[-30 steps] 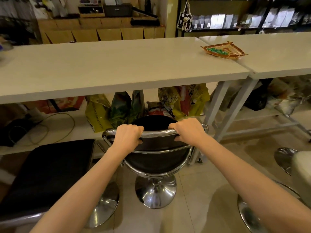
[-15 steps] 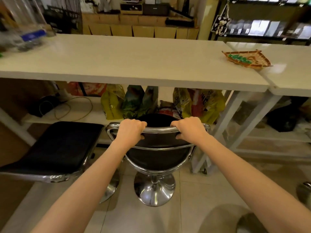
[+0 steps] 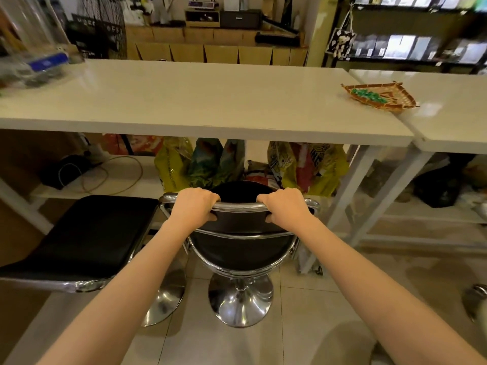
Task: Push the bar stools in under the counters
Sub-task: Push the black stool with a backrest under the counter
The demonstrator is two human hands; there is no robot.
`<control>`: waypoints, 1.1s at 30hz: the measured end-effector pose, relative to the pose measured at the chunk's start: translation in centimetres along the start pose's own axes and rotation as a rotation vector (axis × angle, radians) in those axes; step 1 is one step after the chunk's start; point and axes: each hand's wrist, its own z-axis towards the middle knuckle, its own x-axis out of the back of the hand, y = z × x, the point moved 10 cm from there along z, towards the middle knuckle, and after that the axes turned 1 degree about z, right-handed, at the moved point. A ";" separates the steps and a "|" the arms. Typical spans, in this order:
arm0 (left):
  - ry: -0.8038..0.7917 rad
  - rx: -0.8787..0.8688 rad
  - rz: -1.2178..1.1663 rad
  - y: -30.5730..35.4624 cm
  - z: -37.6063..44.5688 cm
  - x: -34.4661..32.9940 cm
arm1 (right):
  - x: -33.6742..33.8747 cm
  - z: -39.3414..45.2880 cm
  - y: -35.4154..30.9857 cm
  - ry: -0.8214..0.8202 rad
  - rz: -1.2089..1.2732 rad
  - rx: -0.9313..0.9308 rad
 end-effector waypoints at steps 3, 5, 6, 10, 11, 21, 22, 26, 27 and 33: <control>0.003 -0.004 -0.005 -0.1 0.0 -0.2 | -0.2 0.0 0.1 -0.011 0.005 -0.017; 0.009 -0.020 0.006 0.1 0.1 -0.2 | -0.2 0.0 0.1 -0.002 0.027 -0.023; 0.003 -0.033 0.008 0.2 0.2 -0.1 | -0.3 0.1 0.1 -0.003 0.049 -0.026; -0.160 -0.057 -0.032 0.4 0.5 -1.0 | -0.1 0.1 0.1 -0.012 0.101 -0.010; -0.189 -0.033 -0.074 0.4 0.6 -1.2 | 0.3 -0.2 0.2 0.010 0.106 -0.018; 0.112 -0.543 -0.499 20.7 2.1 6.4 | 0.1 -15.8 9.1 0.185 0.373 -0.484; 0.111 -0.616 -0.508 23.7 1.6 6.8 | -0.5 -18.6 10.5 0.162 0.370 -0.553; 0.098 -0.842 -0.476 34.4 -1.1 7.9 | -2.5 -30.2 14.9 0.068 0.344 -0.811; 0.091 -0.888 -0.480 36.8 -1.8 8.3 | -2.9 -33.0 15.7 0.057 0.339 -0.860; 0.055 -1.089 -0.520 49.0 -7.4 11.1 | -4.5 -47.5 18.5 0.040 0.306 -1.076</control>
